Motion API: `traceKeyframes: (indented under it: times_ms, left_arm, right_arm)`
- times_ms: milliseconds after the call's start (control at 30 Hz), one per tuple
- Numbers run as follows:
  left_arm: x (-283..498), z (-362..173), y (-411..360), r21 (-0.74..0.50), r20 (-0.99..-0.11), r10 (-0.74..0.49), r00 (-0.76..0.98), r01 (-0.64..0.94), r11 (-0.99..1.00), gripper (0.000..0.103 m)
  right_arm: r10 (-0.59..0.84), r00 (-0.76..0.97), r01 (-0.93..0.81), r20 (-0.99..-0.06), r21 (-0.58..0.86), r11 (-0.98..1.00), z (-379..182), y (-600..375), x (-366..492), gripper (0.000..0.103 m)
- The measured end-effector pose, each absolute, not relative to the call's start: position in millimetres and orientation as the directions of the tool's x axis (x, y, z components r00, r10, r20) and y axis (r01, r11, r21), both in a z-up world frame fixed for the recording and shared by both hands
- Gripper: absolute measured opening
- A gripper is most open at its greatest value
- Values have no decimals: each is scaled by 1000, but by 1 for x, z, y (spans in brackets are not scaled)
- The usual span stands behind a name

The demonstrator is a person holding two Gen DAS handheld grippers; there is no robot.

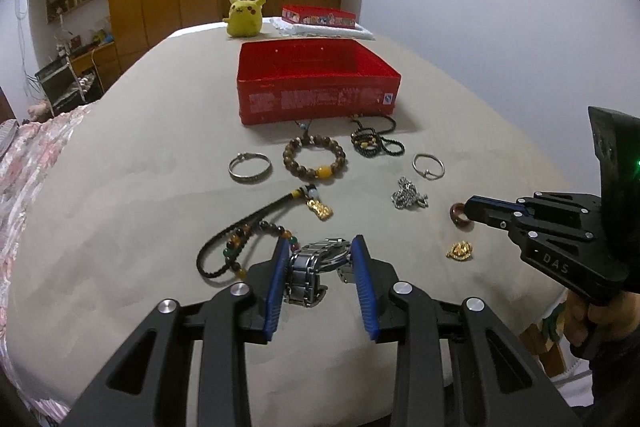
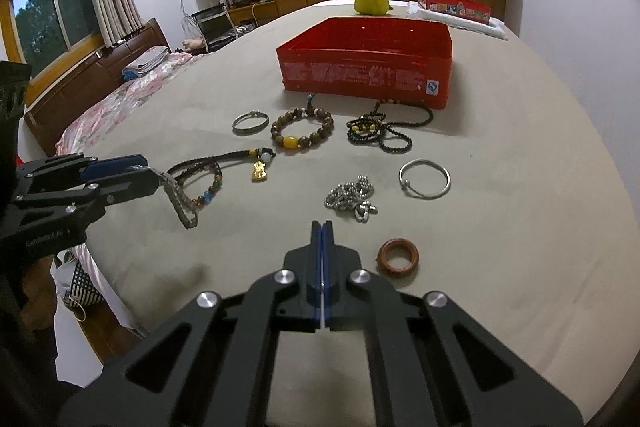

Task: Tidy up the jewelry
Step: 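Carry the watch with the left tool into the red tray while the right tool drops the pendant there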

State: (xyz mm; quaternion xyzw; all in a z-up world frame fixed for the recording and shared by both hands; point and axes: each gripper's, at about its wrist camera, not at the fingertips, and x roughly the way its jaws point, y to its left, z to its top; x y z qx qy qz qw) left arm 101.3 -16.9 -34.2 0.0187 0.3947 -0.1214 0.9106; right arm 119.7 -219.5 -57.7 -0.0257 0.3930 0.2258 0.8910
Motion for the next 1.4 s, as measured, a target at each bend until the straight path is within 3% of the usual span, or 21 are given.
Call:
traceKeyframes:
  times_ms: [133, 200, 233, 267, 333, 500, 567, 600, 1400]
  left_arm:
    - [104, -31, -17, -60, -719, -210, 663, 242, 968, 32]
    - [104, -30, -16, -64, -716, -214, 664, 243, 968, 32]
    - [105, -29, -16, -66, -716, -216, 664, 243, 968, 32]
    - [106, -30, -15, -70, -716, -218, 663, 243, 968, 32]
    - [107, -31, -15, -73, -717, -221, 661, 244, 967, 32]
    - [108, -32, -19, -67, -722, -226, 654, 259, 963, 32]
    - [108, -30, -19, -65, -720, -224, 656, 258, 964, 32]
    - [109, -30, -19, -64, -720, -223, 657, 256, 964, 32]
    - [127, -24, -18, -70, -723, -222, 654, 250, 966, 32]
  right_arm:
    - [380, 564, -429, -733, 133, 893, -56, -222, 122, 0]
    - [377, 515, -431, -770, 148, 890, -64, -224, 120, 6]
    - [377, 506, -426, -776, 155, 891, -68, -226, 117, 14]
    - [369, 498, -420, -785, 154, 894, -73, -226, 114, 30]
    - [349, 501, -401, -792, 145, 904, -81, -227, 110, 44]
    - [337, 475, -398, -812, 143, 906, -99, -224, 116, 40]
    - [320, 479, -415, -817, 110, 903, -105, -218, 116, 25]
    - [307, 489, -419, -816, 89, 904, -105, -216, 115, 23]
    - [368, 593, -466, -716, 68, 882, -27, -207, 139, 23]
